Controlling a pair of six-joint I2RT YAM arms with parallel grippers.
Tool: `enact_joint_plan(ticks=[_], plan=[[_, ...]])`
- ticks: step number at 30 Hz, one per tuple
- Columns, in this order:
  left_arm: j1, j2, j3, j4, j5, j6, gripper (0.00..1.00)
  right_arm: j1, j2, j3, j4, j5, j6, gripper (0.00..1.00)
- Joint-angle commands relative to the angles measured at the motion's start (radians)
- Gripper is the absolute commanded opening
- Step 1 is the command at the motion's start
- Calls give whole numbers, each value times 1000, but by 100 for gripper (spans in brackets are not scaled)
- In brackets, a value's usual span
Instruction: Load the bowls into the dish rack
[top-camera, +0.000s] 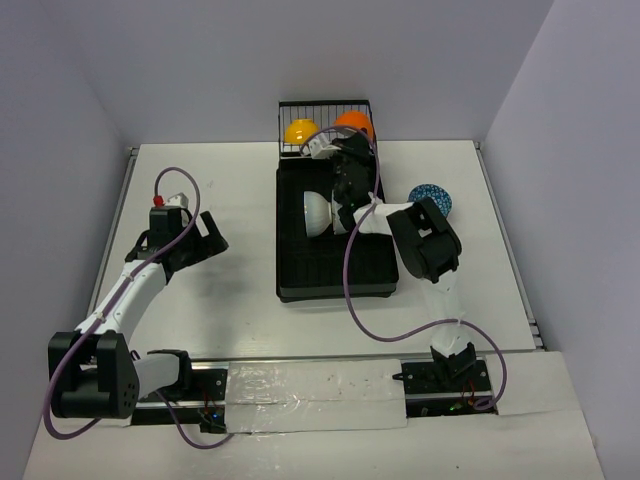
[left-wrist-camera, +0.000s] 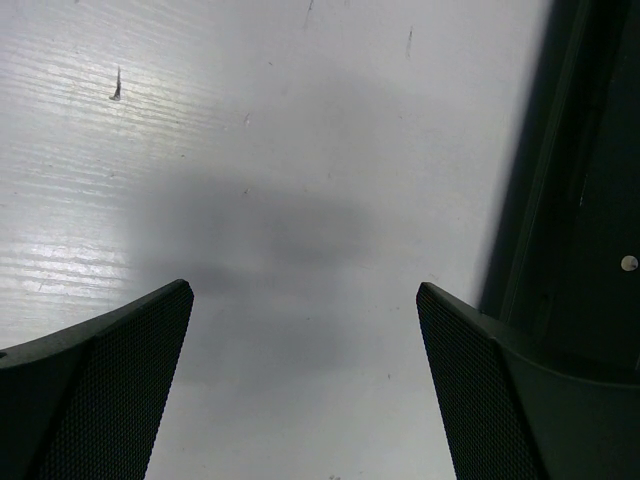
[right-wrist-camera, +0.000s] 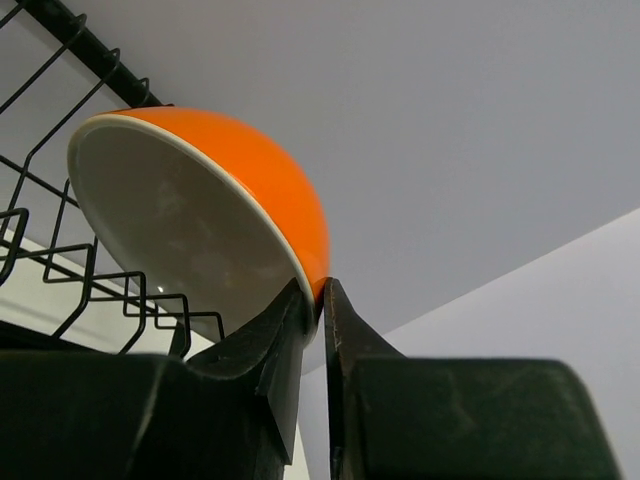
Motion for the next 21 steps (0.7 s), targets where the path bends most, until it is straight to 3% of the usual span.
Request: enact_joint_plan(ticks=[1,17,21], plan=[[5,-31,9,26,-28,13,99,13,-62,-17,37,10,17,18],[15,-22,17,22,-48,16,99,25,-67,-30,5,0,11,34],[18,-23,17,23,-45,13,99,39,-105,-49,36,3,1,47]])
